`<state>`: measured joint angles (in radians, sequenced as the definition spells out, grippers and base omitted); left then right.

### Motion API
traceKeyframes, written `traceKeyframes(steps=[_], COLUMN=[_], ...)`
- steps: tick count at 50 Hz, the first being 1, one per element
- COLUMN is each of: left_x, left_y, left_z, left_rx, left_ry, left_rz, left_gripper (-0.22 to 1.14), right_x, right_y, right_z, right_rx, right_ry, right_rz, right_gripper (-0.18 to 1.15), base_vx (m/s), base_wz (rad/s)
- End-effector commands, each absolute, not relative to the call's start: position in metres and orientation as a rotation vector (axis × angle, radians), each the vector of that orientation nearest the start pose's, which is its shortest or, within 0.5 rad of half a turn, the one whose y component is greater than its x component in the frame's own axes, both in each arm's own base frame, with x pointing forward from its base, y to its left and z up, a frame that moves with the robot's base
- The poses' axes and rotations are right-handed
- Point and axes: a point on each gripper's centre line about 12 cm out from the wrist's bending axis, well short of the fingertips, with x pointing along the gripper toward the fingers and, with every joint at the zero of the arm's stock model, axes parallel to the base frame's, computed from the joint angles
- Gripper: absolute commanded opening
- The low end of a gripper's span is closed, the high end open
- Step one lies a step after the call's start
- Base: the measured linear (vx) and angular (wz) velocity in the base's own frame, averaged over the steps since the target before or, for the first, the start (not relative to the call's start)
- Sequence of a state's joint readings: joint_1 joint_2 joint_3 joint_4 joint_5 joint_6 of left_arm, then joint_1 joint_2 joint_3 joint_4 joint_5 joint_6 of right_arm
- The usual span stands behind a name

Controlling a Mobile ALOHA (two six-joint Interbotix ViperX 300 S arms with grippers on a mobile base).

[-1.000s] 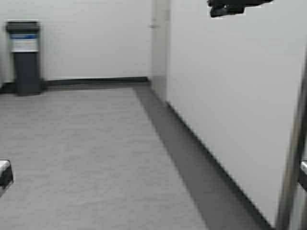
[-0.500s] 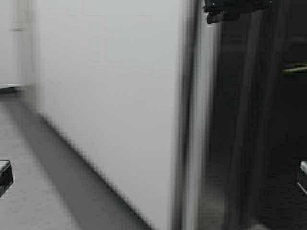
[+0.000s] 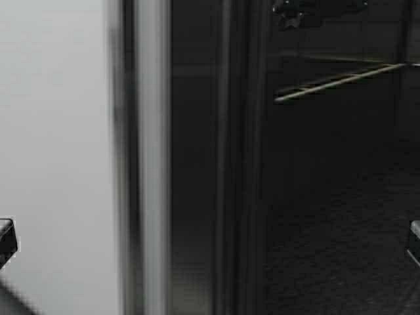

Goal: Navigate to elevator, push the call button, then enter the elevator

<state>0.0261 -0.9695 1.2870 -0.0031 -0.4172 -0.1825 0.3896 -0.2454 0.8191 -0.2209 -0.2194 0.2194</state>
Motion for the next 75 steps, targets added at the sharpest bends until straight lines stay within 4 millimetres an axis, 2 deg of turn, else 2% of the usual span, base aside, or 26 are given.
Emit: traceKeyframes(steps=[1, 6, 21, 29, 33, 39, 47, 54, 67, 75], left_x=[0.19, 0.19, 0.189, 0.178, 0.177, 0.177, 0.182, 0.182, 0.181, 0.181], left_y=[0.005, 0.005, 0.005, 0.005, 0.005, 0.005, 0.005, 0.005, 0.005, 0.005], left_z=[0.272, 0.272, 0.278, 0.274, 0.277, 0.276, 0.281, 0.278, 0.279, 0.278], left_rx=[-0.179, -0.179, -0.179, -0.191, -0.181, -0.178, -0.175, -0.179, -0.175, -0.183], left_ry=[-0.129, -0.128, -0.151, -0.172, -0.187, -0.18, -0.18, -0.171, -0.178, -0.175], left_rz=[0.015, 0.015, 0.011, 0.01, 0.008, 0.009, 0.01, 0.01, 0.009, 0.009], left_gripper=[0.02, 0.02, 0.02, 0.02, 0.02, 0.02, 0.02, 0.02, 0.02, 0.02], right_x=[0.319, 0.314, 0.316, 0.318, 0.32, 0.314, 0.315, 0.313, 0.311, 0.31], right_y=[0.145, 0.147, 0.151, 0.152, 0.154, 0.153, 0.157, 0.156, 0.161, 0.162], right_z=[0.238, 0.231, 0.234, 0.229, 0.233, 0.232, 0.241, 0.236, 0.24, 0.233], right_rx=[-0.048, -0.053, -0.054, -0.054, -0.049, -0.048, -0.048, -0.048, -0.047, -0.051], right_ry=[0.326, 0.344, 0.33, 0.341, 0.325, 0.326, 0.302, 0.316, 0.301, 0.319], right_rz=[0.453, 0.463, 0.473, 0.475, 0.477, 0.482, 0.492, 0.491, 0.508, 0.512], right_gripper=[0.06, 0.06, 0.06, 0.06, 0.06, 0.06, 0.06, 0.06, 0.06, 0.06], base_vx=[0.49, 0.48, 0.42, 0.41, 0.42, 0.39, 0.36, 0.39, 0.42, 0.45], base_wz=[-0.47, -0.49, -0.51, -0.68, -0.71, -0.51, -0.3, -0.3, -0.19, -0.08])
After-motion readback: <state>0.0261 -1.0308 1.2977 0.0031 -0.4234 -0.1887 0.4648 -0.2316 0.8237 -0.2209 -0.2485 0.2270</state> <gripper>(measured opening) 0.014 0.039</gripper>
